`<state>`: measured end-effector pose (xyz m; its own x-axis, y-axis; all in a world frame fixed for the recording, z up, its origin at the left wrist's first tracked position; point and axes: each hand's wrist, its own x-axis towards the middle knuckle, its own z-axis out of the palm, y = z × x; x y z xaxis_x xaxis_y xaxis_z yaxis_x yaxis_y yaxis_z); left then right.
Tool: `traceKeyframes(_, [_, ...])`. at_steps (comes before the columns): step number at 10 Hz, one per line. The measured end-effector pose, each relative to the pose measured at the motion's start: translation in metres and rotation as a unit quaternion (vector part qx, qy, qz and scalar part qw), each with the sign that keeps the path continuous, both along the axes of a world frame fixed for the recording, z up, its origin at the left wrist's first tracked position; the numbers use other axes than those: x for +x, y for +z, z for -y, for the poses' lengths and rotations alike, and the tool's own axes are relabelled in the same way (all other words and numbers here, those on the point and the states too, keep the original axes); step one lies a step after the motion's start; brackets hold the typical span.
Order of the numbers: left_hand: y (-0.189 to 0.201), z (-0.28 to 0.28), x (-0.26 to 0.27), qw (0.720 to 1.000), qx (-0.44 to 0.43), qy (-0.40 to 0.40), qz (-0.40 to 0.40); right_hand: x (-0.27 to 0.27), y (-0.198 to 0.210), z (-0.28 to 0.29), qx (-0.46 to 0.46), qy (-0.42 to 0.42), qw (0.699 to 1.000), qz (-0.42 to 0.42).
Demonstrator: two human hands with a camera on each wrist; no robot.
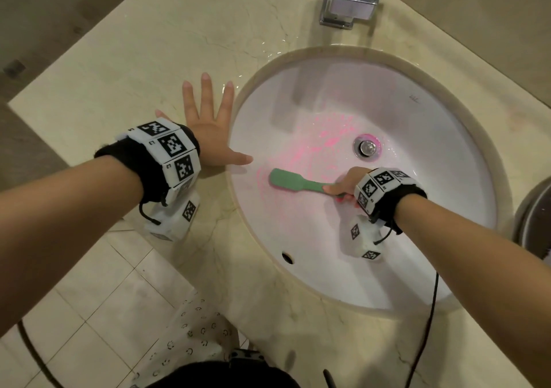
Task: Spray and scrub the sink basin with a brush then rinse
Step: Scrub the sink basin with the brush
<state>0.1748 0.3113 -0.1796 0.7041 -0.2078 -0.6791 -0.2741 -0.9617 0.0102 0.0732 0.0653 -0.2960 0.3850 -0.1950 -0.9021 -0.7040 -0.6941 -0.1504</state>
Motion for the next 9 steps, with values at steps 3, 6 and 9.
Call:
traceKeyframes(3, [0.000, 0.000, 0.001, 1.000, 0.003, -0.001, -0.003, 0.023, 0.015, 0.017, -0.081, -0.164, 0.980, 0.073])
traceKeyframes(6, [-0.001, 0.000, 0.002, 1.000, 0.004, 0.000, -0.004, -0.002, 0.004, -0.007, 0.035, -0.044, 0.998, 0.008])
traceKeyframes(9, [-0.002, 0.000, 0.002, 1.000, 0.006, 0.000, -0.001, 0.008, 0.028, 0.030, -0.074, -0.126, 0.987, 0.071])
